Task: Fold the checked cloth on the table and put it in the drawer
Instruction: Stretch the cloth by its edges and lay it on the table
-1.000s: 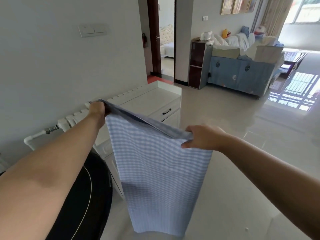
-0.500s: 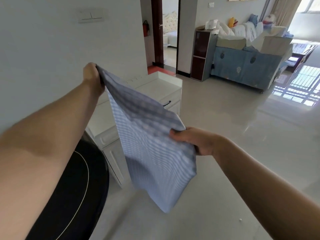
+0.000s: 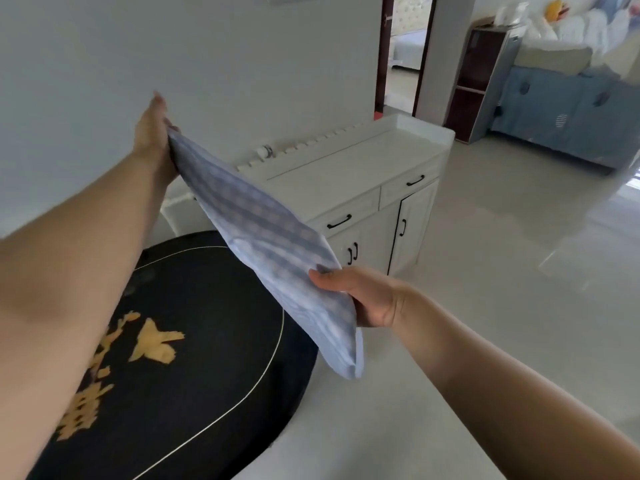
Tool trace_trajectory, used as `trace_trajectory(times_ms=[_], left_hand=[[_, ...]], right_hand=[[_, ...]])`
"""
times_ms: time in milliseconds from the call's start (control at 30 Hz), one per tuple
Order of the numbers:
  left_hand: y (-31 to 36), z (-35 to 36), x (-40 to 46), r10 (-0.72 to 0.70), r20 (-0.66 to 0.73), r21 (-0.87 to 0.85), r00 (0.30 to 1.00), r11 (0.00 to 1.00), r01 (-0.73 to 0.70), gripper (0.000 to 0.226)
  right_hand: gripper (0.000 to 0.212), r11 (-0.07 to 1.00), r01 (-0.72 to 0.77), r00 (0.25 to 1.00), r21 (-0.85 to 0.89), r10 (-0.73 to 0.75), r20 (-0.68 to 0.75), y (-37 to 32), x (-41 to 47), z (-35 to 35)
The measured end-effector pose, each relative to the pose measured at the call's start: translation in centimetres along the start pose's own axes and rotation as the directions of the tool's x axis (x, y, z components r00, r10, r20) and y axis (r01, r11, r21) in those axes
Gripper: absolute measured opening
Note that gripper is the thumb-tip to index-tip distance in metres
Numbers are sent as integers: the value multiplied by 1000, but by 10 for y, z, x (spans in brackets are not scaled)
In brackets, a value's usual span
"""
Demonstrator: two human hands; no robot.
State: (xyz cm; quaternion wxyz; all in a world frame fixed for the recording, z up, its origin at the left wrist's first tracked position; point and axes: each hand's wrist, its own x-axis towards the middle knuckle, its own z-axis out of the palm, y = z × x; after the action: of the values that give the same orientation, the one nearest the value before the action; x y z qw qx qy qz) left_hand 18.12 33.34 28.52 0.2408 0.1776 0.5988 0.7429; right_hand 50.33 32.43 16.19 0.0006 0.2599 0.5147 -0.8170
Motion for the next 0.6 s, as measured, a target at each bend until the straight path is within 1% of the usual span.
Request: trace_trajectory(times_ms=[67,133,167,200,233,267,300,333,400,467,533,567,600], left_hand=[[-12,-69,33,-20,-29,229,999,973,26,29],[-27,-138,52,-67,-15,449,998,891,67,40],[-34,-161,57,-71,-3,551,997,832,61,25],[-41,-181,60,-66,33,667,997,745,27,19],[-50,-195,65,-73,56,771,996,637,3,31],[-63,-210,71,-49,120,857,992,509,-78,40],[-74,-226,76,-39,178,926,983,346,-154,43],[-78,-238,75,-23,248,955,969,173,-240,42],[-87,-256,75,-72,320,946,945,-27,-323,37],[-94,-268,69,-135,359,906,923,-188,-380,31],[-102,-277,61,-148,363,888,920,-243,-389,34],[-106,-281,57,-157,339,903,928,-224,-368,39],[-112,-287,53,-164,320,909,933,-224,-352,42]], right_hand=[[47,999,-46,999,-23,45,-11,13,36,42],[55,995,-91,996,-35,90,-24,27,71,75],[57,992,-114,993,-49,111,-43,32,85,88],[60,988,-137,989,-70,133,-69,37,98,101],[63,982,-160,984,-99,151,-96,43,109,112],[65,975,-181,979,-126,166,-120,48,118,120],[66,969,-198,974,-145,179,-138,52,125,126],[65,965,-214,970,-151,191,-153,56,131,132],[57,959,-246,959,-139,220,-176,63,142,137],[57,954,-288,945,-82,269,-189,72,154,139],[69,941,-333,931,-63,317,-179,81,169,142],[73,929,-364,923,-72,349,-164,85,177,144],[73,914,-396,913,-90,382,-145,90,185,147]])
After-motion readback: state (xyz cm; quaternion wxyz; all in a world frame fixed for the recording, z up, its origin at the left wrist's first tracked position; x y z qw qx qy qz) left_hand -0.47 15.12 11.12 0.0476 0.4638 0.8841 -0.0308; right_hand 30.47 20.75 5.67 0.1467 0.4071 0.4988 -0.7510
